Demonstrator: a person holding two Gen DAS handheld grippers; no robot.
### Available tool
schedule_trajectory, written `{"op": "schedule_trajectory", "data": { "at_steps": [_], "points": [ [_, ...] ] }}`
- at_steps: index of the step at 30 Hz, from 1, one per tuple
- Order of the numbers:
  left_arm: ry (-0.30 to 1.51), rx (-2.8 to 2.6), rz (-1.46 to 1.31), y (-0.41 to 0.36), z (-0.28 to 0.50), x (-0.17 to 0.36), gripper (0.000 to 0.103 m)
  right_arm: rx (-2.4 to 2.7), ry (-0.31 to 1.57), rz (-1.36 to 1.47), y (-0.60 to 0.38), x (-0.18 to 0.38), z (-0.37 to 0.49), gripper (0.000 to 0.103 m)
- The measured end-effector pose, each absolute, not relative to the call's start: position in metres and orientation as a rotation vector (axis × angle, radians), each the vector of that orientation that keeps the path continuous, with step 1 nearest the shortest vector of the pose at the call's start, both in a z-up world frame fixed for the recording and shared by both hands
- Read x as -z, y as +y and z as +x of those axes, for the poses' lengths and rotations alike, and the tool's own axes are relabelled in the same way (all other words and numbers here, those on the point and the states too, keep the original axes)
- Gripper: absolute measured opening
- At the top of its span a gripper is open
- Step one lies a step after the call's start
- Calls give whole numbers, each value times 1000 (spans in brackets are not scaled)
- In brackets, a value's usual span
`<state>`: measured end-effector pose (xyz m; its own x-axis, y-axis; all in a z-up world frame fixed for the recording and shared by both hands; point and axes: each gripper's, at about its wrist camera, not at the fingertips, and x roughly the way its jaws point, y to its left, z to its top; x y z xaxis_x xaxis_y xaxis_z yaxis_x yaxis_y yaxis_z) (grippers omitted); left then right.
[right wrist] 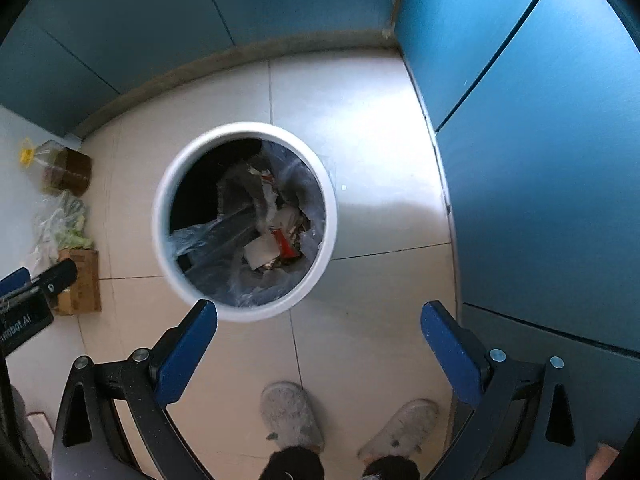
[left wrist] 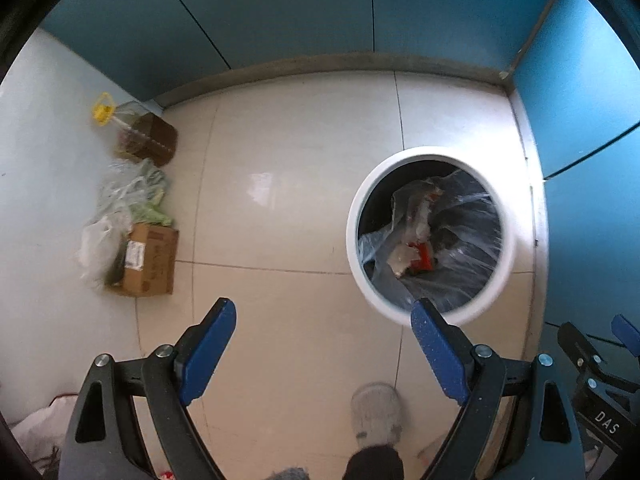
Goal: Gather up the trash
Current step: 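Lift both tools from the bin and turn back toward the counter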
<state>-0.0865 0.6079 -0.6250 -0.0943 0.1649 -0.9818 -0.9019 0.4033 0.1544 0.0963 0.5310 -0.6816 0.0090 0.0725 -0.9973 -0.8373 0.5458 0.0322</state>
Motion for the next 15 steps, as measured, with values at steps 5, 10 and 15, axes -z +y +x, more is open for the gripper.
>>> {"op": "schedule_trajectory", "data": {
  "at_steps": [5,10,15],
  "points": [
    [1323,-1062,-734,581,-101,528,89,-868,1347,-716,516,583,83,103],
    [1261,-1080,-706,551,-111,431,89,-906,1294,-693,493,469,70,103],
    [1208,-1051,-710,518,-116,350,89,-928,1256,-632,468,373,63,103]
  ]
}}
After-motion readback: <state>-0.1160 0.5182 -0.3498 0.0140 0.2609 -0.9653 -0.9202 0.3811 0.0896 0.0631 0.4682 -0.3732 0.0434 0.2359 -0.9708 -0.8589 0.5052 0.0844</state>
